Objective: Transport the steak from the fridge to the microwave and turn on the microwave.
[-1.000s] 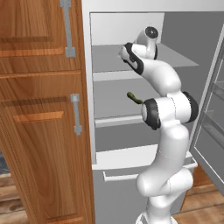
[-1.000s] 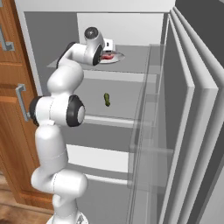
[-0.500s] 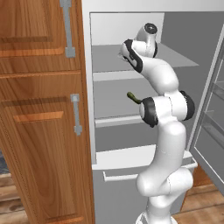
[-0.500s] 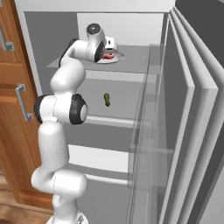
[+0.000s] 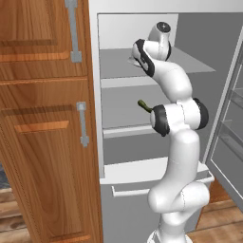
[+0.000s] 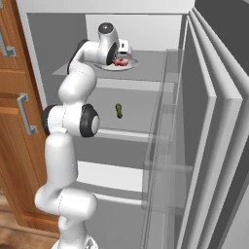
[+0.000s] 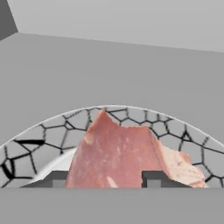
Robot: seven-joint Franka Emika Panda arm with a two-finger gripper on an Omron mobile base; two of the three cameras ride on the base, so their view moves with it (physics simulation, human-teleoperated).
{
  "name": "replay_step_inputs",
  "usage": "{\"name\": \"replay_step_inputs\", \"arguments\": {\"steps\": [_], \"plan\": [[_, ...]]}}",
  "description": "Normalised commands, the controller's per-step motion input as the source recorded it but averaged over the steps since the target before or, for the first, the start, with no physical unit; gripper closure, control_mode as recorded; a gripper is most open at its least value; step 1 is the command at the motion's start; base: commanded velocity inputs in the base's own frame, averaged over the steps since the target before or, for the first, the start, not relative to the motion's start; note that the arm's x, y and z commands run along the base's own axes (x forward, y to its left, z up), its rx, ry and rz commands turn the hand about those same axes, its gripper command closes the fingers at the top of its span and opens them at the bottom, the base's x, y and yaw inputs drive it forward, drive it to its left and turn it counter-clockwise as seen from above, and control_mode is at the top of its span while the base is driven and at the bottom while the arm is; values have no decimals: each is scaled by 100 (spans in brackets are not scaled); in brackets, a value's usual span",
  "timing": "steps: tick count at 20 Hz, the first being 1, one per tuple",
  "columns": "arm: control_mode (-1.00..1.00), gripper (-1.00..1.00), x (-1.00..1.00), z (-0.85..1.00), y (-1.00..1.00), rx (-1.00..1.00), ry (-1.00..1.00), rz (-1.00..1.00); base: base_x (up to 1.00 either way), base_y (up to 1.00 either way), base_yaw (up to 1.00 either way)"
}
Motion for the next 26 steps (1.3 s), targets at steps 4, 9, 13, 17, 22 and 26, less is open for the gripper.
{"name": "replay_step_inputs", "arguments": {"steps": [4,9,13,17,22,26], "plan": [[-100,100,0,-30,-10,0,0,0,0,0,0],[-100,100,0,-31,-12,0,0,0,0,0,0],[-100,100,0,-27,-12,0,0,0,0,0,0],[-100,100,0,-14,-7,0,-3,0,0,0,0],[-100,100,-9,-10,0,0,-12,0,0,0,0],[-100,100,-7,-16,0,0,-18,0,0,0,0]]}}
